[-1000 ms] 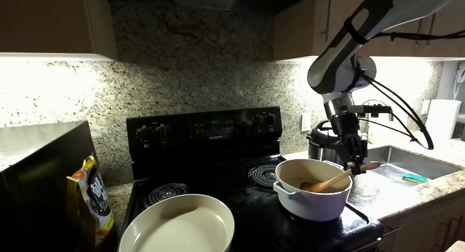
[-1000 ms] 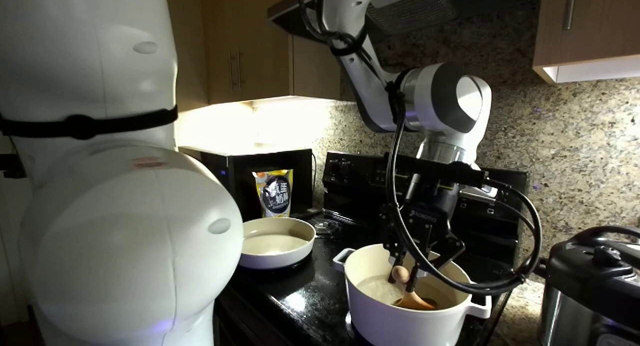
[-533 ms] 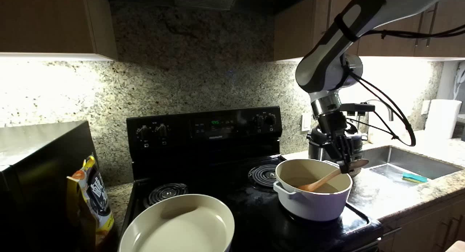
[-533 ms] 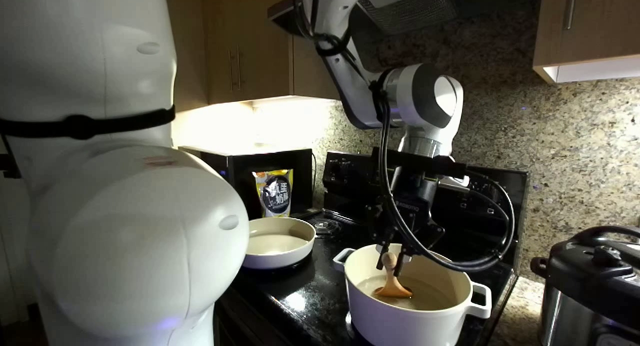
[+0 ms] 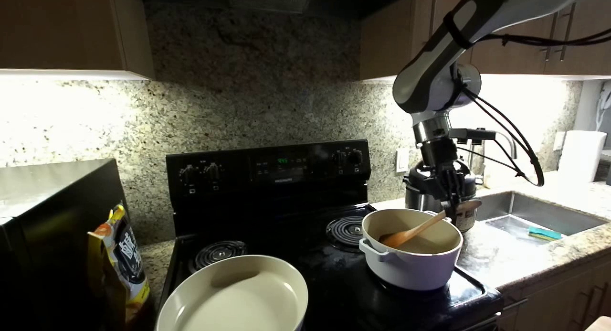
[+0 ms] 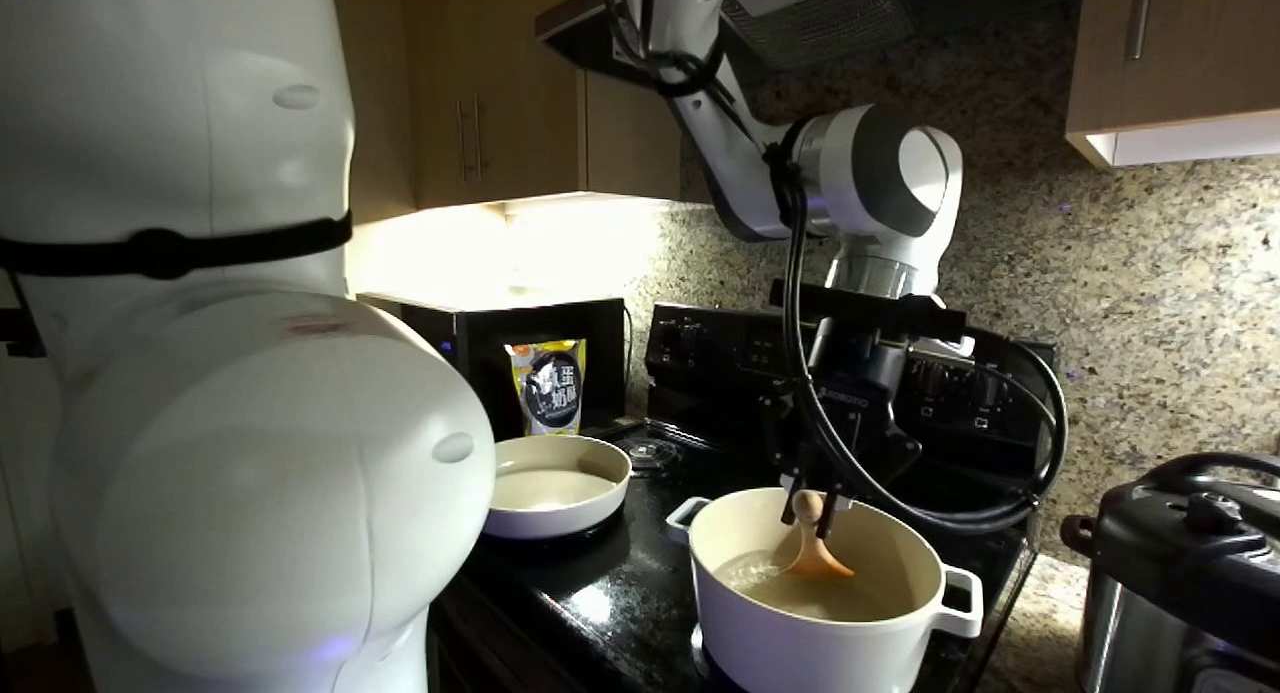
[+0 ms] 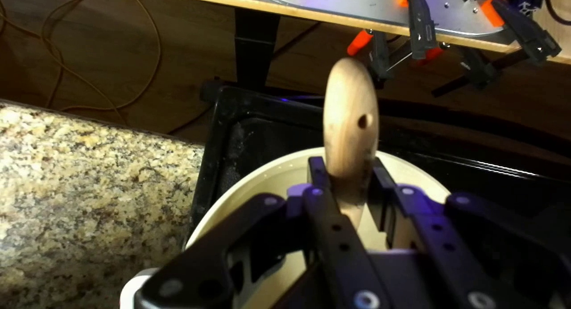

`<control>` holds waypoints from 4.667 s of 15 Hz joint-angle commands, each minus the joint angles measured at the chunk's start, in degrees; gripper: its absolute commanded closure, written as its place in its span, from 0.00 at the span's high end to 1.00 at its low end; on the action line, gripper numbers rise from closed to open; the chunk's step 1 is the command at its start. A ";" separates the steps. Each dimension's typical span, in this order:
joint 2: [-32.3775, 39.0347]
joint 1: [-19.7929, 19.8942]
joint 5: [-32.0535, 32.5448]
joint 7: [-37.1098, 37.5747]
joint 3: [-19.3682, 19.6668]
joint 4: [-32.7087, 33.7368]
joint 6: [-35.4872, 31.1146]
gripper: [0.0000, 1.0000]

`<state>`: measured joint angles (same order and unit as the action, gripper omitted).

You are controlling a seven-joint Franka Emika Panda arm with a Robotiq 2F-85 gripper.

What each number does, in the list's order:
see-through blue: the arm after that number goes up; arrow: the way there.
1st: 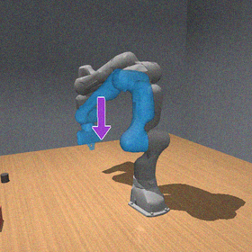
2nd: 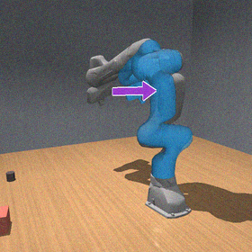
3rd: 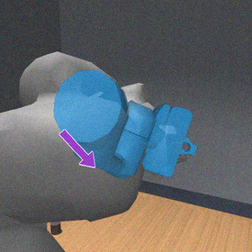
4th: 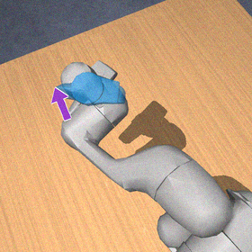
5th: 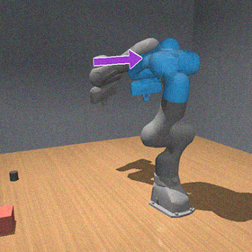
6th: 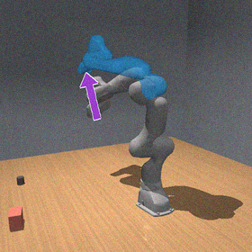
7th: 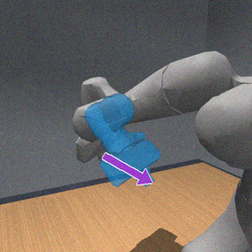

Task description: Hold the wooden spoon and stir inside the pot.

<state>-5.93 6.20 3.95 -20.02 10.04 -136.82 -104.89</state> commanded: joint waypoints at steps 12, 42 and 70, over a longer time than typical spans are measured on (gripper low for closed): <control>2.14 1.12 6.60 -8.92 0.13 1.05 13.53 0.08; 6.14 0.22 5.65 -9.28 -2.76 4.27 10.54 0.08; 4.30 -0.49 7.26 -7.67 -3.71 0.70 9.19 0.08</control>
<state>-0.08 6.45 10.00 -25.29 7.43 -135.18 -97.36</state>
